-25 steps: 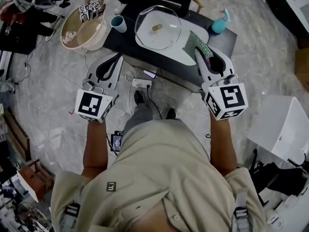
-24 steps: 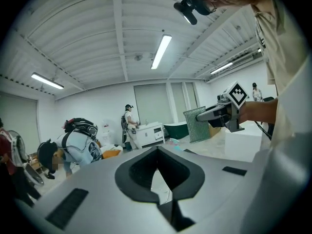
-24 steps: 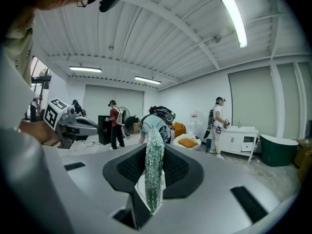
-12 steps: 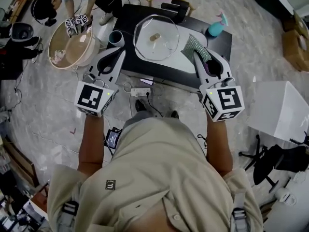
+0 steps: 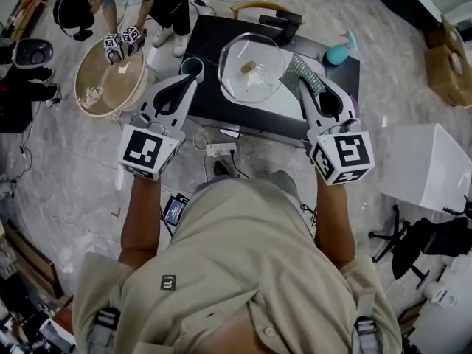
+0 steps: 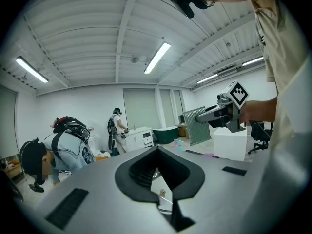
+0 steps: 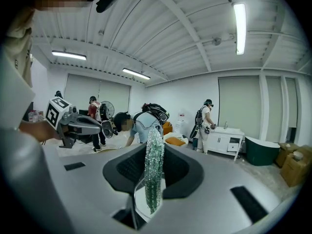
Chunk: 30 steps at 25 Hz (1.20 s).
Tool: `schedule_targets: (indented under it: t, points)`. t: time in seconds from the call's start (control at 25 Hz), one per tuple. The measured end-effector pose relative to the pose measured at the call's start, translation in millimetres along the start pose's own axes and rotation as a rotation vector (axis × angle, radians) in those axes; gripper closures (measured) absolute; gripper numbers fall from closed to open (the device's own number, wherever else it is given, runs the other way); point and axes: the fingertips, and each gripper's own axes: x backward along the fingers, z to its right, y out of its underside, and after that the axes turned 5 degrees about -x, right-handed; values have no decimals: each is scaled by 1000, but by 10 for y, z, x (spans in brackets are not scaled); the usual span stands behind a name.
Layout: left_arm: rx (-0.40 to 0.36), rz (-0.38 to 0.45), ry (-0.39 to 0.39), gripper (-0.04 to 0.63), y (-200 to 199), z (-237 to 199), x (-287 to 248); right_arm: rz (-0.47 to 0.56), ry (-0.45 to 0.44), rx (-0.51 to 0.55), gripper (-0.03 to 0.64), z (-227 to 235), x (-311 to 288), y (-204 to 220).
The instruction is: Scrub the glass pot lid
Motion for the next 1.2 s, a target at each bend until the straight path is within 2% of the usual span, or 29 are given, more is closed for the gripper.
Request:
schedule_targets:
  t: [0.08, 0.24, 0.44, 0.56, 0.72, 0.88, 1.04, 1.2]
  points:
    - [12, -20, 1, 580, 76, -58, 77, 1, -1, 7, 531, -92, -56, -20]
    - [-6, 34, -21, 580, 121, -178, 130, -19, -21, 30, 531, -216, -167, -14]
    - [8, 28, -69, 580, 197, -307, 77, -33, -49, 43, 531, -68, -445, -21]
    - [9, 4, -110, 580, 251, -377, 40, -38, -91, 42, 531, 36, -689, 21]
    - [50, -39, -183, 580, 311, -528, -80, -42, -173, 57, 531, 158, -1110, -2]
    - [63, -70, -221, 580, 355, -609, -314, -51, -237, 69, 531, 275, -1518, -22]
    - [107, -116, -261, 580, 433, -607, -512, -100, -284, 72, 530, 384, -1813, 158]
    - [141, -186, -266, 579, 684, -572, -650, -152, -315, 60, 529, 465, -2171, 420]
